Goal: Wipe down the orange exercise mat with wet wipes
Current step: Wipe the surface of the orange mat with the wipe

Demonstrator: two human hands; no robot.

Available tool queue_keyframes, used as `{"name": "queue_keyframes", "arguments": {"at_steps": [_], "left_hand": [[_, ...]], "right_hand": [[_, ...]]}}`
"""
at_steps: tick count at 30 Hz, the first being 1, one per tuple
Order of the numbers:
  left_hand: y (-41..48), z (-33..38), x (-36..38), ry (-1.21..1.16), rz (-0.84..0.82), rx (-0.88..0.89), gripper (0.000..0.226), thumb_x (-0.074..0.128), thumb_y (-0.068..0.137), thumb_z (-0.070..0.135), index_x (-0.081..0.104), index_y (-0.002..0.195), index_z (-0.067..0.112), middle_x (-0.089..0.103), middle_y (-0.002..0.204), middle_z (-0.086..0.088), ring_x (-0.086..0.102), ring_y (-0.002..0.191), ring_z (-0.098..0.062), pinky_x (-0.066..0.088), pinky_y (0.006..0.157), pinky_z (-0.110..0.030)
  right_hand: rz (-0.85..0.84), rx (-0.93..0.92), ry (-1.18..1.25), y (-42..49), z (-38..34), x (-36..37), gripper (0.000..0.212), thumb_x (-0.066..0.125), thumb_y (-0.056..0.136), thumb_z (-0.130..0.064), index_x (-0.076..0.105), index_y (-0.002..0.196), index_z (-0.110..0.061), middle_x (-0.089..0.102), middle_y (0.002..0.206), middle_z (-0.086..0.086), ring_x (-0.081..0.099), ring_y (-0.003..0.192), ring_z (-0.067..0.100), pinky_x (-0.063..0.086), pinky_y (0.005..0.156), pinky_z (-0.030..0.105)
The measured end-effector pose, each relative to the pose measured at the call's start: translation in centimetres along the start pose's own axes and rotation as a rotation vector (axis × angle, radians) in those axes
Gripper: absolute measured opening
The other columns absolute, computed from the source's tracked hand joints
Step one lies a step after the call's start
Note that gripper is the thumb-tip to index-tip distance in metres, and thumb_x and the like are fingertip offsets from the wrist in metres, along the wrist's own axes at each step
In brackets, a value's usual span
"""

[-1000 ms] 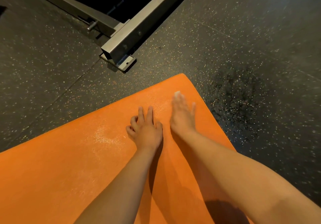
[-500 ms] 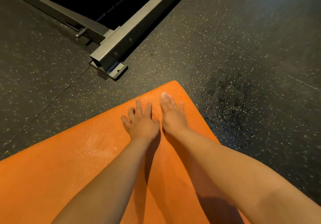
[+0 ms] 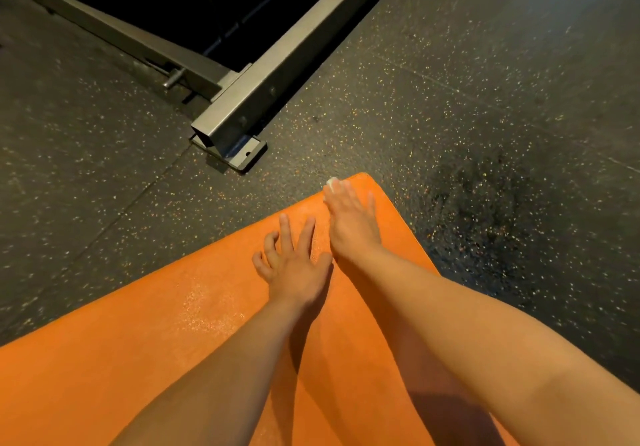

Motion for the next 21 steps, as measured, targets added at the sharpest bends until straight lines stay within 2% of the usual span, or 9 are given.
{"name": "queue_keyframes", "arguments": {"at_steps": [2,3,5,7,9,13,15,18,21], "left_hand": [[-0.1,-0.1,0.1,-0.023,0.009,0.025,0.068,0.037,0.093,0.061,0.009,0.154,0.053,-0.017,0.167,0.006,-0.004,0.149,-0.027,-0.003,0.117,-0.058],[0.0,-0.2,0.1,-0.029,0.010,0.036,0.068,0.038,0.093,0.060,0.009,0.154,0.053,-0.017,0.167,0.006,-0.004,0.149,-0.028,-0.003,0.117,-0.059],[0.0,-0.3,0.2,-0.040,0.006,0.041,0.069,0.040,0.093,0.057,0.008,0.155,0.052,-0.019,0.166,0.006,-0.007,0.149,-0.027,-0.006,0.116,-0.059],[0.0,-0.4,0.4,-0.044,0.008,0.036,0.071,0.040,0.092,0.057,0.008,0.155,0.052,-0.019,0.166,0.006,-0.009,0.149,-0.026,-0.008,0.116,-0.059],[0.1,-0.5,0.5,-0.056,0.013,0.030,0.071,0.041,0.092,0.056,0.008,0.155,0.052,-0.019,0.166,0.006,-0.009,0.149,-0.025,-0.009,0.116,-0.058],[0.0,-0.4,-0.1,-0.115,-0.023,0.066,0.078,0.047,0.092,0.052,0.008,0.158,0.044,-0.017,0.167,0.007,-0.005,0.150,-0.023,-0.006,0.118,-0.054],[-1.0,-1.6,-0.7,-0.119,-0.002,0.066,0.081,0.049,0.093,0.048,0.006,0.160,0.035,-0.012,0.168,0.003,-0.002,0.152,-0.023,-0.003,0.119,-0.050],[-3.6,-5.7,-1.8,-0.009,0.165,-0.111,0.074,0.040,0.092,0.054,0.018,0.159,0.029,0.000,0.168,-0.005,0.008,0.149,-0.029,0.007,0.118,-0.051],[-5.1,-8.0,-1.5,-0.032,0.167,-0.187,0.070,0.039,0.097,0.058,0.018,0.159,0.034,0.003,0.168,0.001,0.009,0.147,-0.029,0.009,0.118,-0.051]], "right_hand": [[-0.060,-0.147,-0.035,-0.2,-1.0,0.6,0.063,0.036,0.102,-0.009,0.020,0.160,-0.026,0.008,0.170,-0.008,-0.002,0.156,0.013,-0.008,0.122,0.053],[-0.052,-0.160,-0.055,-0.1,-0.9,0.5,0.062,0.037,0.102,-0.010,0.021,0.159,-0.026,0.010,0.169,-0.008,0.000,0.156,0.014,-0.006,0.122,0.054],[0.039,-0.045,-0.097,0.4,0.6,-0.5,0.063,0.038,0.100,-0.008,0.021,0.158,-0.026,0.014,0.169,-0.007,0.005,0.156,0.016,0.000,0.122,0.058],[0.112,0.170,-0.093,0.8,3.0,-1.6,0.066,0.038,0.098,-0.007,0.019,0.158,-0.025,0.011,0.169,-0.006,0.004,0.156,0.017,0.004,0.121,0.060],[0.089,0.226,-0.060,0.7,3.1,-1.4,0.068,0.037,0.098,-0.005,0.015,0.161,-0.022,0.003,0.170,-0.005,-0.002,0.156,0.017,0.001,0.122,0.057],[-0.033,0.004,-0.016,-1.2,-1.9,1.2,0.066,0.035,0.100,-0.009,0.013,0.162,-0.022,0.001,0.171,-0.003,-0.005,0.156,0.014,-0.004,0.122,0.053],[-0.058,0.010,0.011,-1.6,-3.1,1.9,0.066,0.033,0.100,-0.009,0.013,0.162,-0.021,0.000,0.170,-0.002,-0.006,0.156,0.014,-0.005,0.122,0.054],[-0.092,0.027,0.009,-1.6,-4.1,2.0,0.070,0.034,0.098,-0.006,0.010,0.162,-0.020,-0.002,0.171,-0.002,-0.006,0.156,0.015,-0.005,0.122,0.055],[-0.166,-0.143,0.021,-2.9,-7.6,3.5,0.068,0.034,0.099,-0.006,0.013,0.162,-0.023,-0.001,0.170,-0.005,-0.005,0.156,0.014,-0.008,0.121,0.056]]}}
Point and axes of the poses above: each hand's wrist, its own y-axis towards the middle knuckle, its own x-axis out of the palm, z = x × y, the point moved 6 cm from there along y, towards the middle knuckle
